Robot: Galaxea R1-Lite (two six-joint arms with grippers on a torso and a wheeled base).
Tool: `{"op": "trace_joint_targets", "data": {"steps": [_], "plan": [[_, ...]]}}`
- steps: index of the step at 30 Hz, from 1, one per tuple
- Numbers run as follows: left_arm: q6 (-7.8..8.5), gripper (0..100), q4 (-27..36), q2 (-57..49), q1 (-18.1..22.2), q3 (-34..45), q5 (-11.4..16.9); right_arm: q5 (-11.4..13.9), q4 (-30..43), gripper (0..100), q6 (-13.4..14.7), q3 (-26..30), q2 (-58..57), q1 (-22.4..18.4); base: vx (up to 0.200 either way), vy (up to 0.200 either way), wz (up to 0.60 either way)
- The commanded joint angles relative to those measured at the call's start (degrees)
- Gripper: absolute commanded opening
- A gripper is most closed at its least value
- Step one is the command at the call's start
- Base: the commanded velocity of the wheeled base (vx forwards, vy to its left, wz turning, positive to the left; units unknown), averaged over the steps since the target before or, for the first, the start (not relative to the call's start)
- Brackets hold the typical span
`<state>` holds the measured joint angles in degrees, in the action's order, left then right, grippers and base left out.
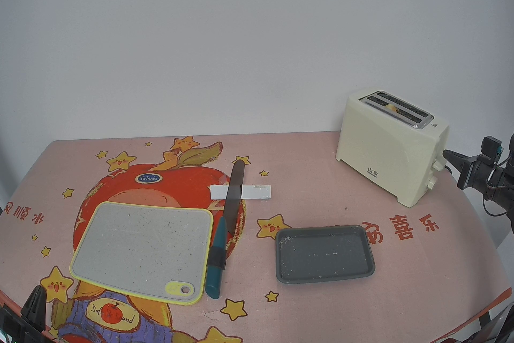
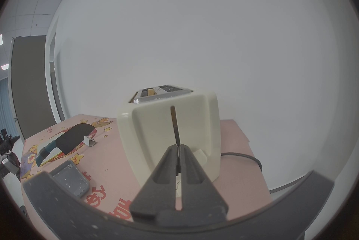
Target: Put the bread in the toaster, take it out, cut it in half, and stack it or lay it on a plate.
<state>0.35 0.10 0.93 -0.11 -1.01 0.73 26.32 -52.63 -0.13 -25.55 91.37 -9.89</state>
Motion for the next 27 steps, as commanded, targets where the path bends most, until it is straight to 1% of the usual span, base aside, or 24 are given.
{"op": "trace_joint_targets", "data": {"steps": [1, 7, 8, 10, 11, 19, 27], "plan": [[0.00, 0, 0.0, -0.9, 0.0, 1.0, 0.1, 0.1, 0.0, 0, -1.2, 1.8, -4.0, 0.1, 0.000, 0.000, 0.00], [0.00, 0, 0.0, -0.9, 0.0, 1.0, 0.0, 0.0, -0.1, 0, -1.7, 4.3, -6.6, 0.0, 0.000, 0.000, 0.00], [0.00, 0, 0.0, -0.9, 0.0, 1.0, 0.0, 0.0, -0.1, 0, -2.5, 5.2, -7.5, 0.0, 0.000, 0.000, 0.00], [0.00, 0, 0.0, -0.9, 0.0, 1.0, 0.1, 0.1, -0.1, 0, -2.8, 5.3, -7.8, 0.0, 0.000, 0.000, 0.00], [0.00, 0, 0.0, -0.9, 0.0, 1.0, 0.1, 0.1, -0.1, 0, -3.6, 5.6, -8.5, -0.2, 0.000, 0.000, 0.00], [0.00, 0, 0.0, -0.9, 0.0, 1.0, 0.0, 0.1, -0.2, 0, -5.5, 7.9, -10.9, -0.5, 0.000, 0.000, 0.00], [0.00, 0, 0.0, -0.9, 0.0, 1.0, 0.0, 0.2, -0.2, 0, -5.7, 8.3, -11.1, -0.6, 0.000, 0.000, 0.00]]}}
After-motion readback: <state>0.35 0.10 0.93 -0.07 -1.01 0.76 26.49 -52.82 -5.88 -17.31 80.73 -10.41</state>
